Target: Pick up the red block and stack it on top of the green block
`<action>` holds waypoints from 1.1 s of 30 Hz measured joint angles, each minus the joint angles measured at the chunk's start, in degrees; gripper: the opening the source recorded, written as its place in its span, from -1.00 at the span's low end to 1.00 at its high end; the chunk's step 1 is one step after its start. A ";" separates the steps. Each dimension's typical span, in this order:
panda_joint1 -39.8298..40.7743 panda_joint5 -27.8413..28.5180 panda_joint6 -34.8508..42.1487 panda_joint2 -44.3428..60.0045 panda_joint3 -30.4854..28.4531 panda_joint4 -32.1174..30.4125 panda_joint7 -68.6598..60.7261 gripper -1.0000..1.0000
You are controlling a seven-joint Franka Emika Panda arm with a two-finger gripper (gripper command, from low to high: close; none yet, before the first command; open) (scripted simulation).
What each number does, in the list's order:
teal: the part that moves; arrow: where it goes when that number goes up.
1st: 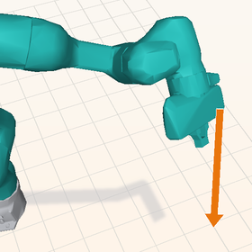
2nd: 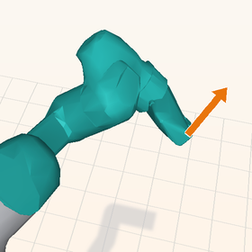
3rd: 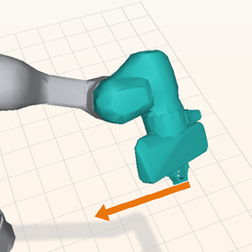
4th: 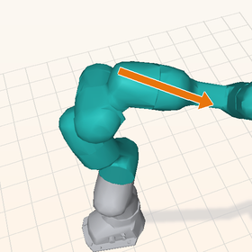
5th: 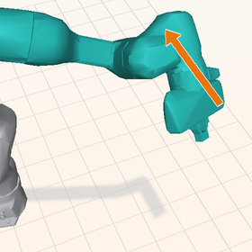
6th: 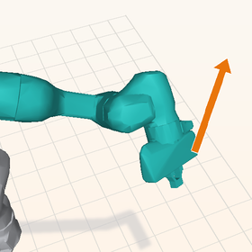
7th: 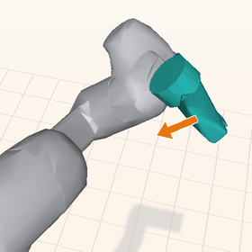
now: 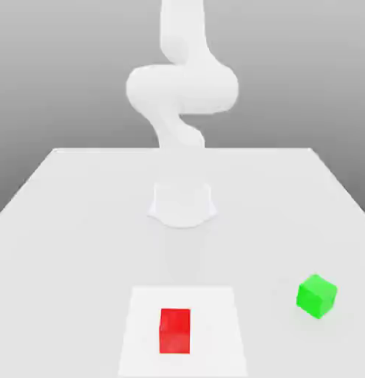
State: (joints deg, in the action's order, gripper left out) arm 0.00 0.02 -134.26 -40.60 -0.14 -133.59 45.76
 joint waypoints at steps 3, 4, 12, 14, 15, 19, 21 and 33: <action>0.01 0.00 -3.11 6.55 -0.17 -2.27 -0.11 0.00; 0.01 0.00 -4.10 8.65 -0.23 -2.99 -0.14 0.00; 0.02 -0.06 -11.99 25.28 -0.72 -8.76 -0.47 0.00; 0.05 -0.11 -13.97 29.44 -0.81 -10.20 -0.57 0.00; 0.08 -0.14 -14.95 31.52 -0.84 -10.91 -0.63 0.00; 0.24 -0.26 -18.89 39.82 -0.97 -13.79 -0.86 0.00; 0.32 -0.32 -20.86 43.98 -1.00 -15.23 -0.97 0.00; 0.75 -0.74 -31.68 58.18 -0.52 -14.75 -1.31 -1.00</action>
State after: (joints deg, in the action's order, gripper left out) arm 0.75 -0.72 -165.95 17.58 -0.65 -148.35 44.45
